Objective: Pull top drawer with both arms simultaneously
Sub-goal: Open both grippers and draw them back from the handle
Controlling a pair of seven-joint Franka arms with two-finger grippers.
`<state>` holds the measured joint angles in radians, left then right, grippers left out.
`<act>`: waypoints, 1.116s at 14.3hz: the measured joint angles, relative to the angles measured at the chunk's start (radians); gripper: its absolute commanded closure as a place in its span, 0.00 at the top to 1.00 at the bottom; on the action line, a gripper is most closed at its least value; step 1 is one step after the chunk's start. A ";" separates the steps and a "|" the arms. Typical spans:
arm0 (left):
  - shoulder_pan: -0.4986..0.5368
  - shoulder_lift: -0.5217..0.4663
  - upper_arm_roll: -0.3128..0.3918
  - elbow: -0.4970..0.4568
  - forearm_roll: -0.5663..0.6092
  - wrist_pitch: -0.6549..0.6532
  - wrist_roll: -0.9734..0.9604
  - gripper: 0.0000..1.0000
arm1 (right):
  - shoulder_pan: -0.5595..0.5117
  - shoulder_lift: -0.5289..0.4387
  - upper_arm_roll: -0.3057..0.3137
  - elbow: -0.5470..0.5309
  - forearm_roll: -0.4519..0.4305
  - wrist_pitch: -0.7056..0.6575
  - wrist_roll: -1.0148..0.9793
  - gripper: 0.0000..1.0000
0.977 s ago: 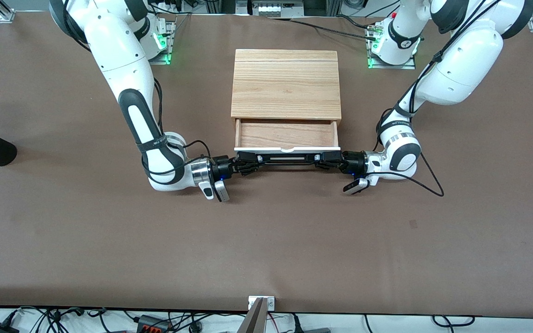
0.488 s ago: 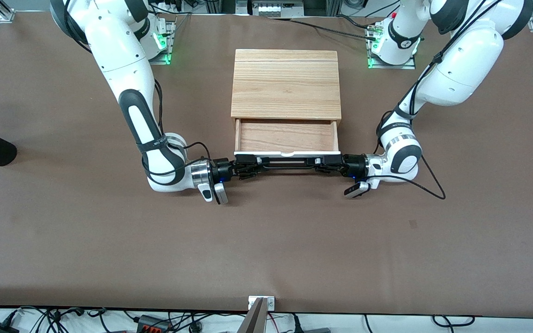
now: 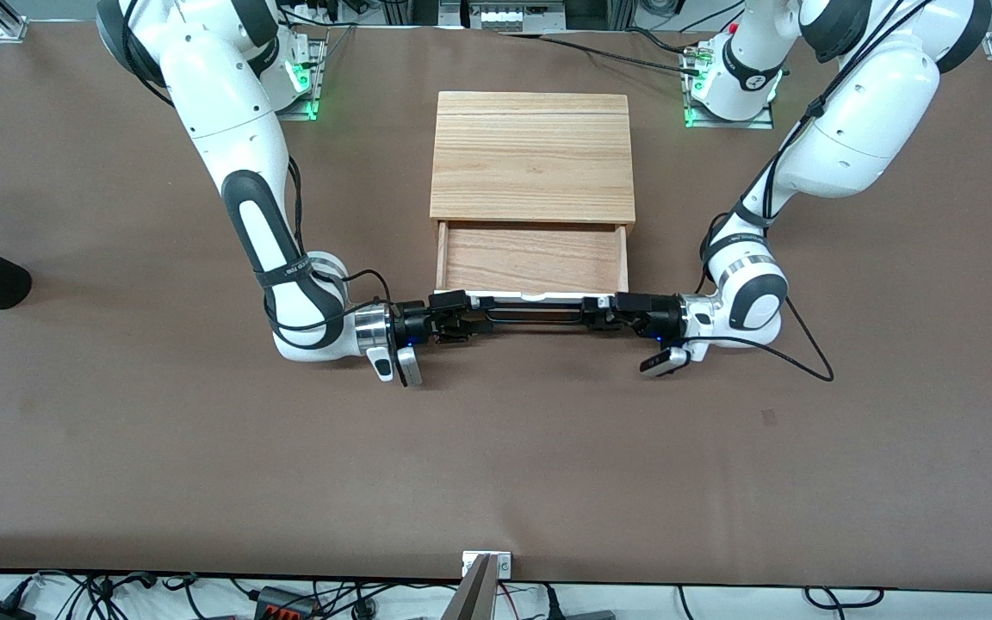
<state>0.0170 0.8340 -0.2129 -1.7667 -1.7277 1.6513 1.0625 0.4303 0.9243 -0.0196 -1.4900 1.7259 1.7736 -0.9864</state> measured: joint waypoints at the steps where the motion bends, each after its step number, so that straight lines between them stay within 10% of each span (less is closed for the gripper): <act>1: 0.005 0.000 0.015 0.024 0.007 0.002 -0.001 1.00 | 0.001 0.000 0.000 0.001 0.000 -0.004 -0.001 1.00; 7: 0.026 0.000 0.035 0.107 0.094 0.004 0.004 1.00 | 0.005 -0.002 -0.035 0.068 -0.032 -0.012 -0.003 1.00; 16: 0.093 -0.034 0.151 0.386 0.628 0.006 -0.124 1.00 | 0.001 -0.113 -0.195 0.166 -0.460 -0.038 0.218 1.00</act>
<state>0.1104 0.8002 -0.0623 -1.3805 -1.1001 1.6571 0.9383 0.4308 0.8109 -0.2142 -1.3242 1.2658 1.7359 -0.7686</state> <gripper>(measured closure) 0.000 0.000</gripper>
